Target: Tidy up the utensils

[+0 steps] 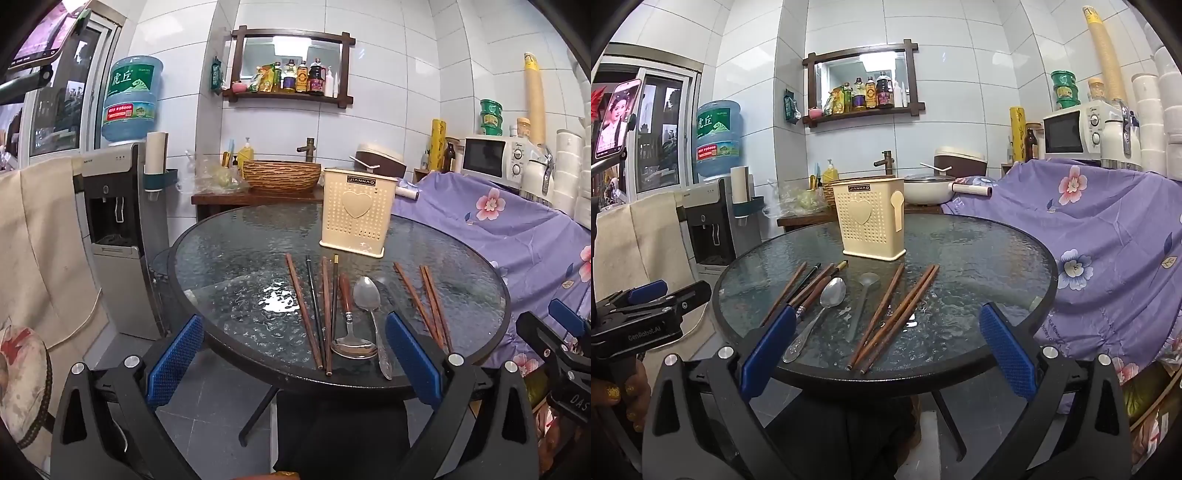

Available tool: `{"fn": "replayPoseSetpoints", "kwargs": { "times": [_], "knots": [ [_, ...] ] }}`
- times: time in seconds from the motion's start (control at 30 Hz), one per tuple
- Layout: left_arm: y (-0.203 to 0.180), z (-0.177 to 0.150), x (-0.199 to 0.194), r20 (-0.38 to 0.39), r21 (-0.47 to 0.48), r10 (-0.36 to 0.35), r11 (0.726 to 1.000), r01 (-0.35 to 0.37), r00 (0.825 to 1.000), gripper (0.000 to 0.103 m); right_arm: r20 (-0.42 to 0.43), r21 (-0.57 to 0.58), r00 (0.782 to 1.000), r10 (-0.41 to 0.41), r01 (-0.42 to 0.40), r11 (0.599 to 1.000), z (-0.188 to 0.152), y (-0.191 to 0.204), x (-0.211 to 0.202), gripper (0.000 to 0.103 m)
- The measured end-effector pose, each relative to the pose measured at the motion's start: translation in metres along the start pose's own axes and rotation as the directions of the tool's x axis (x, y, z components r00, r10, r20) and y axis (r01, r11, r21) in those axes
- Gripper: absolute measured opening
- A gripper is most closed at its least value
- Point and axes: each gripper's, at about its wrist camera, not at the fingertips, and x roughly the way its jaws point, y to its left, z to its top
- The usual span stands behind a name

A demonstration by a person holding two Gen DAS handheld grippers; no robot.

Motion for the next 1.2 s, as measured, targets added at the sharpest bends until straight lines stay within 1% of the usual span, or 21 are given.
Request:
{"fn": "replayPoseSetpoints", "kwargs": {
  "times": [0.2, 0.53, 0.97, 1.2],
  "knots": [
    [-0.0022, 0.0, -0.0007, 0.007, 0.007, 0.008, 1.0, -0.008, 1.0, 0.097, 0.002, -0.005, 1.0, 0.004, -0.004, 1.0, 0.0006, -0.0007, -0.0002, 0.098],
    [-0.0026, 0.0012, -0.001, 0.011, 0.011, -0.003, 1.0, 0.003, 1.0, 0.097, 0.004, -0.006, 1.0, 0.002, -0.002, 1.0, 0.0017, -0.0002, -0.0013, 0.098],
    [-0.0022, 0.0026, -0.0019, 0.015, 0.015, 0.002, 1.0, -0.002, 1.0, 0.097, 0.006, -0.009, 1.0, 0.001, -0.001, 1.0, 0.0027, 0.0025, -0.0028, 0.098],
    [-0.0008, 0.0015, -0.0009, 0.008, 0.013, 0.008, 1.0, -0.008, 1.0, 0.097, 0.003, -0.009, 1.0, 0.003, -0.003, 1.0, 0.0032, 0.0027, -0.0034, 0.098]
  ]
}}
